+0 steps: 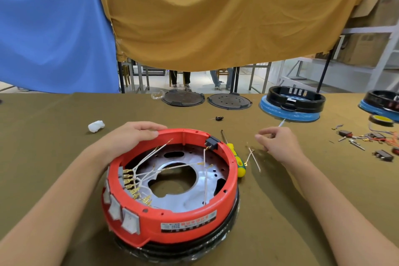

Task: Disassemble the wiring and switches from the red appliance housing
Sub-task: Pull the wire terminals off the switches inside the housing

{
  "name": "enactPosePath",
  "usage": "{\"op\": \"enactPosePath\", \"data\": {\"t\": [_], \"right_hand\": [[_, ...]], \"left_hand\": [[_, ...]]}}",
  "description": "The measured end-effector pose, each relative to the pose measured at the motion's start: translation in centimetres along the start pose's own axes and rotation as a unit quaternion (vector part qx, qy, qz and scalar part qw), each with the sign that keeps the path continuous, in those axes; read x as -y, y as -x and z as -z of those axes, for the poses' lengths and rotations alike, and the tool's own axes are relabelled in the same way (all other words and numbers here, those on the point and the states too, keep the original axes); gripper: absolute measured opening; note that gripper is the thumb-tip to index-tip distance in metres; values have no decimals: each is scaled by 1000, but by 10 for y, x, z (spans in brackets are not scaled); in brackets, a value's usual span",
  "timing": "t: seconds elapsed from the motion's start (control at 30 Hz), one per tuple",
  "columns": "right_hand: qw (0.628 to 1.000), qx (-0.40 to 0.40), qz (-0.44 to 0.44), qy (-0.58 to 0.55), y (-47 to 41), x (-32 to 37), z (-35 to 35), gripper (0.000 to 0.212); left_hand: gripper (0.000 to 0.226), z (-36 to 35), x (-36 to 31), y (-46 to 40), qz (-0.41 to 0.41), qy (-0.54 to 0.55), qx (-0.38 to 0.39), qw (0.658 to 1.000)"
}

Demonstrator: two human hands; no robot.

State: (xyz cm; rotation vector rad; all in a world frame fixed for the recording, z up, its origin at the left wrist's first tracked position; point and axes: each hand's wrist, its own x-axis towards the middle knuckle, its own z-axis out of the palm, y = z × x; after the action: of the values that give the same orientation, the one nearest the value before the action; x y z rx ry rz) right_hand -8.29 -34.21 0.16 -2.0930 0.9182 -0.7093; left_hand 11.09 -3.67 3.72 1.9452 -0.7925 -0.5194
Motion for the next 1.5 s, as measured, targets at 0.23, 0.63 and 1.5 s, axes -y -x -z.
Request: {"op": "enactPosePath", "data": {"t": [0.23,0.63,1.5], "right_hand": [[998,33,-7,45,3,1,-2,12],[982,51,28,180,8,7,-29,11],[981,59,146,-117,23,21,-26,16]], "left_hand": [[37,-1,2,6,22,54,-11,998],[42,0,5,3,8,39,-10,999],[24,-6,10,3,-5,131,-48,990]]}}
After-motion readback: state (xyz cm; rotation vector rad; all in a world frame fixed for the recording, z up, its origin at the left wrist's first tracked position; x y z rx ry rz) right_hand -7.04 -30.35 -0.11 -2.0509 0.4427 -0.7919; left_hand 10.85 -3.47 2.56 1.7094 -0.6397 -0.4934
